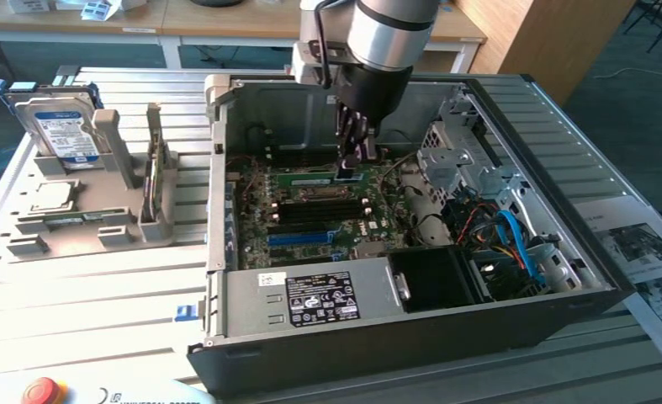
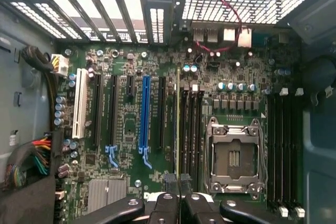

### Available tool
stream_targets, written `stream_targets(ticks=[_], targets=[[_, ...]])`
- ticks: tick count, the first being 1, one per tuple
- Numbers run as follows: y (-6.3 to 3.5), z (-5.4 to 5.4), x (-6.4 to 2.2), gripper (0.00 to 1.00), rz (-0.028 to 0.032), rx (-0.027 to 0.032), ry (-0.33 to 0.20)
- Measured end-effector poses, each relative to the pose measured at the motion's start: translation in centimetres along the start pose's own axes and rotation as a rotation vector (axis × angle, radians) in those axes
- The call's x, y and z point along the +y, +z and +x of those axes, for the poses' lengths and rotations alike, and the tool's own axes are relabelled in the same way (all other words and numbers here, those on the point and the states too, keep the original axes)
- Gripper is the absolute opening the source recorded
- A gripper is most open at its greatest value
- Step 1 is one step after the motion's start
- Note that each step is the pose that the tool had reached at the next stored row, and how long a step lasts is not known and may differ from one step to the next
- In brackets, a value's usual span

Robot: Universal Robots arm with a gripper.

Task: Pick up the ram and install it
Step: 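Insert the ram into the slot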

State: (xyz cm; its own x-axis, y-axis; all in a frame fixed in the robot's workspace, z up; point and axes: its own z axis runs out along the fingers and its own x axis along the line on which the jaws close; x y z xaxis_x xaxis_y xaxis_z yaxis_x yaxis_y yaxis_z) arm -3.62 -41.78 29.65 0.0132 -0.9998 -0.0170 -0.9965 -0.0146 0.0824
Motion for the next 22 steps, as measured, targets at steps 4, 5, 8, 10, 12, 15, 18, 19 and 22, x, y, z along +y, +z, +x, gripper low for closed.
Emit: stream_targets(ticks=[4, 5, 8, 10, 12, 15, 18, 19, 22], targets=[[-0.04, 0.01, -0.51, 0.12, 0.0000, 0.0000, 0.000], [-0.05, 0.01, -0.59, 0.12, 0.0000, 0.0000, 0.000], [-0.05, 0.01, -0.63, 0.12, 0.0000, 0.0000, 0.000], [-0.05, 0.01, -0.64, 0.12, 0.0000, 0.0000, 0.000], [-0.04, 0.00, -0.60, 0.12, 0.0015, 0.0001, 0.000], [0.12, 0.00, -0.54, 0.12, 0.0040, -0.0001, 0.000], [0.34, 0.01, -0.55, 0.12, 0.0057, 0.0000, 0.000], [0.42, 0.01, -0.56, 0.12, 0.0062, 0.0000, 0.000], [0.65, 0.02, -0.58, 0.12, 0.0078, 0.0001, 0.000]])
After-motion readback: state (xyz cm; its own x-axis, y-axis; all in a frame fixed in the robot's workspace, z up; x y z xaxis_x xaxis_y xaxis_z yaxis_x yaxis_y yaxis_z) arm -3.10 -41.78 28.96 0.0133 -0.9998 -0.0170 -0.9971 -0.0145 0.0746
